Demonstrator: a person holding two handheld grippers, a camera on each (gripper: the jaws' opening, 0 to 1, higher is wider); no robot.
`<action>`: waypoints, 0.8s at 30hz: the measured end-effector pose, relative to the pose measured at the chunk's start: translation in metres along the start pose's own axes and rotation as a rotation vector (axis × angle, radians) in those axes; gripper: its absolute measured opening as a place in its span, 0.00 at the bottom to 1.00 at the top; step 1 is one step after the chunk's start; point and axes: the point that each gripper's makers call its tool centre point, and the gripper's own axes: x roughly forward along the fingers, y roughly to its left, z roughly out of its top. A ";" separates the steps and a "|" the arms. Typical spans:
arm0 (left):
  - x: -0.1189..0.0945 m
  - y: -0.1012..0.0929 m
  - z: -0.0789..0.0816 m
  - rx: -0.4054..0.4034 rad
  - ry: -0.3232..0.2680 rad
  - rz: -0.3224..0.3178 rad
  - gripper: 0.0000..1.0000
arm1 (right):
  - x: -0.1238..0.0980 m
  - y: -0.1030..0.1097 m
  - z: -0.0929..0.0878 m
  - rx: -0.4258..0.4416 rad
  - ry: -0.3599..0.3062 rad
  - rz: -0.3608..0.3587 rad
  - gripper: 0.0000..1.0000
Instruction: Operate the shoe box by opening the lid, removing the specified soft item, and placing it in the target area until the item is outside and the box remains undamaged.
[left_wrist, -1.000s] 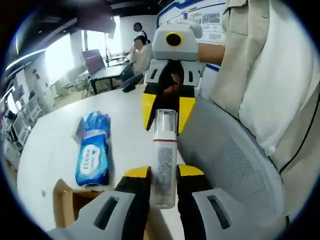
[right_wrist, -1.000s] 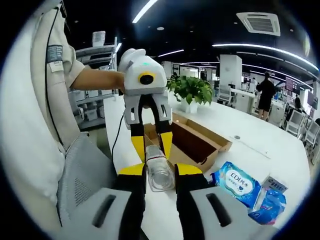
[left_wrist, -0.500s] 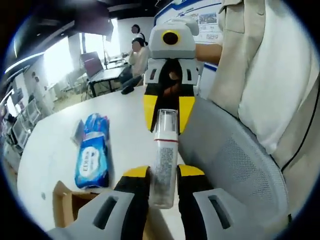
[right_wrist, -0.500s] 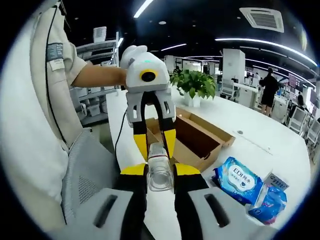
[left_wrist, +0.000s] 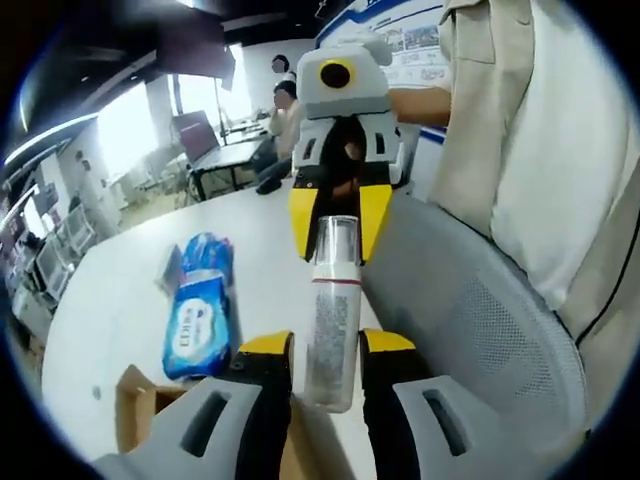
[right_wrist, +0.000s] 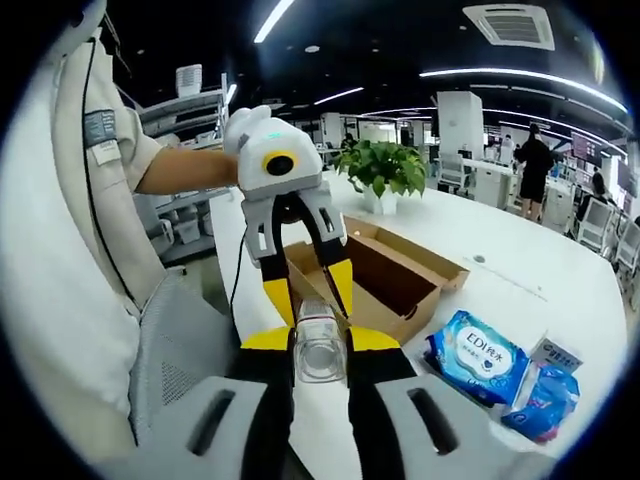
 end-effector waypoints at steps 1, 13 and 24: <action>0.000 0.000 -0.001 -0.003 0.000 0.004 0.27 | 0.000 0.000 -0.001 -0.005 0.005 0.002 0.16; -0.010 0.001 -0.015 -0.103 -0.018 0.089 0.46 | 0.000 -0.010 -0.003 -0.061 0.071 0.029 0.16; -0.039 0.019 -0.025 -0.294 -0.118 0.323 0.77 | -0.001 -0.041 -0.007 -0.150 0.166 0.051 0.16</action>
